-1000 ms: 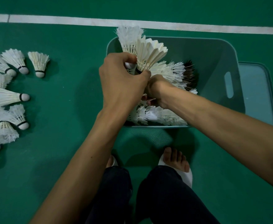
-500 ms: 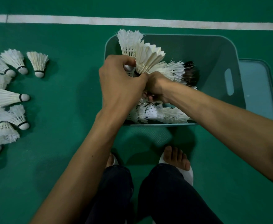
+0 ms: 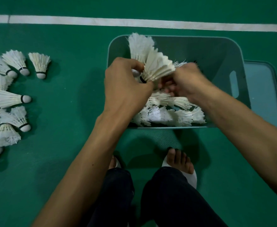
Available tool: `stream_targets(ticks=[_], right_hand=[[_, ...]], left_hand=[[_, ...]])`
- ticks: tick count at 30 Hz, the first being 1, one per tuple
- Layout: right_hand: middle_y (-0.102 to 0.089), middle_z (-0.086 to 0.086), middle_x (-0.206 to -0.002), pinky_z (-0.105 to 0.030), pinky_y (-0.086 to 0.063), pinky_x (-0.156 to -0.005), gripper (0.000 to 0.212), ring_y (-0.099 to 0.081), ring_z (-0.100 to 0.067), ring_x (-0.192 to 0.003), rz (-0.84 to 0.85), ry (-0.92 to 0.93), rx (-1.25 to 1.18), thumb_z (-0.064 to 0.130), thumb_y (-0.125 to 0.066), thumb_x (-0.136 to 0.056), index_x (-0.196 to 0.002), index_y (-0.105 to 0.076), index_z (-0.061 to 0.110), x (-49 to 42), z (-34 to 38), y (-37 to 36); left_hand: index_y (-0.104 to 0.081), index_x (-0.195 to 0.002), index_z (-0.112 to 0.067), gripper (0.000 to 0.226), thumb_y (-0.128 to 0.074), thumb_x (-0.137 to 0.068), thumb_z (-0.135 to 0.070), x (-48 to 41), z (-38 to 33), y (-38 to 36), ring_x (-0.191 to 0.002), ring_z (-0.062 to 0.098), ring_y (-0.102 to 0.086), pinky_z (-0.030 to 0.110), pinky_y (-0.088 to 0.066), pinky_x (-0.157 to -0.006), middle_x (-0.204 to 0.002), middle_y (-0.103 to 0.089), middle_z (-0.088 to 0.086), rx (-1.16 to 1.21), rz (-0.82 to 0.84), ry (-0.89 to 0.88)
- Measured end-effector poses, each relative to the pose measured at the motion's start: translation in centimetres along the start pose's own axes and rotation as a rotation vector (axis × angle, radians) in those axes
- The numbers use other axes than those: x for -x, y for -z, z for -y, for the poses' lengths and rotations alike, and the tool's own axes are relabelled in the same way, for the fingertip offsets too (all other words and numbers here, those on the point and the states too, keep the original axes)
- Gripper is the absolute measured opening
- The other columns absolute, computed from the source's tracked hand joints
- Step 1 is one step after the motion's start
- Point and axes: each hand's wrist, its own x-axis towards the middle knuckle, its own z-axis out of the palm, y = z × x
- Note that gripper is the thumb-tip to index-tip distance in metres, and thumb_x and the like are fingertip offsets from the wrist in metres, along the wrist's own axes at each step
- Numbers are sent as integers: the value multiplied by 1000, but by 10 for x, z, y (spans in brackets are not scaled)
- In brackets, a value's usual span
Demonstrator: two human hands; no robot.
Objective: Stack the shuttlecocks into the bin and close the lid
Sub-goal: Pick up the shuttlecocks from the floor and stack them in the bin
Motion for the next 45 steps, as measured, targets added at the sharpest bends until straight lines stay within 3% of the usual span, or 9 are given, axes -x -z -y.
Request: stream_targets(ticks=[5,7,10,14,20,23,30,42,45], right_hand=[[-75,-12,-85,-27,-46,-51,39,-60,-17,-60,-29,357,-73,43,-64,-96,-87,-72,6,32,6,37],[-74,-11,-82,-26,-46,-52,35,-59,-14,-62,33,452,68,43,-74,-90,-86,-73,8,47,-1,35],[-63,-15,-60,-26,-39,-50,23,-49,-15,-51,18,506,232,27,-84,-83,-81,-73,7,49,-11,28],[-57,0,-56,-23,-39,-52,22,-45,-9,-48,-92,397,266,17,-78,-87,-72,-72,2,36,-14,29],[-71,-14,-98,-27,-55,-52,9,-62,-16,-61,-62,-62,139,7,-66,-97,-97,-67,-2,15,-20,15],[-74,-13,-95,-37,-60,-62,7,-63,-19,-62,-154,-70,159,5,-66,-95,-97,-69,0,2,-17,2],[-71,-13,-86,-35,-49,-56,18,-63,-24,-64,-288,-31,159,7,-67,-89,-101,-69,-6,-5,-20,-1],[-65,-8,-82,-21,-47,-41,16,-56,-12,-39,-154,-260,-252,6,-68,-92,-108,-66,6,-8,-27,-23],[-65,-6,-84,-26,-53,-53,15,-63,-18,-57,-62,-289,-243,9,-66,-95,-109,-68,7,-13,-24,-37]], left_hand=[[-80,-95,-9,25,-79,-70,-9,6,2,-10,-78,17,-62,30,-58,-74,-89,-74,4,-201,151,-14],[-77,-84,-3,21,-80,-66,-14,7,3,-16,-69,27,-59,42,-63,-73,-81,-74,13,-223,156,-5],[-78,-82,-9,23,-86,-70,-27,8,3,-18,-85,27,-72,41,-61,-76,-85,-76,9,-221,154,2],[-80,-97,-19,37,-91,-71,-43,4,9,-11,-98,18,-69,33,-56,-90,-110,-73,3,-204,80,7],[-80,-90,-16,14,-74,-77,-17,3,7,-5,-85,24,-68,29,-51,-76,-103,-73,6,-249,-61,51],[-78,-86,-11,21,-66,-71,-3,7,4,-5,-84,29,-67,32,-51,-72,-100,-71,9,-334,0,80],[-76,-91,-11,19,-70,-74,-3,21,6,2,-82,30,-66,35,-55,-73,-88,-71,9,-419,210,107],[-75,-89,-15,16,-76,-73,-14,32,11,-2,-83,28,-68,35,-55,-70,-89,-71,6,-486,280,69],[-76,-93,-17,19,-77,-73,-16,33,10,-3,-85,30,-69,36,-55,-69,-92,-73,6,-500,271,60]])
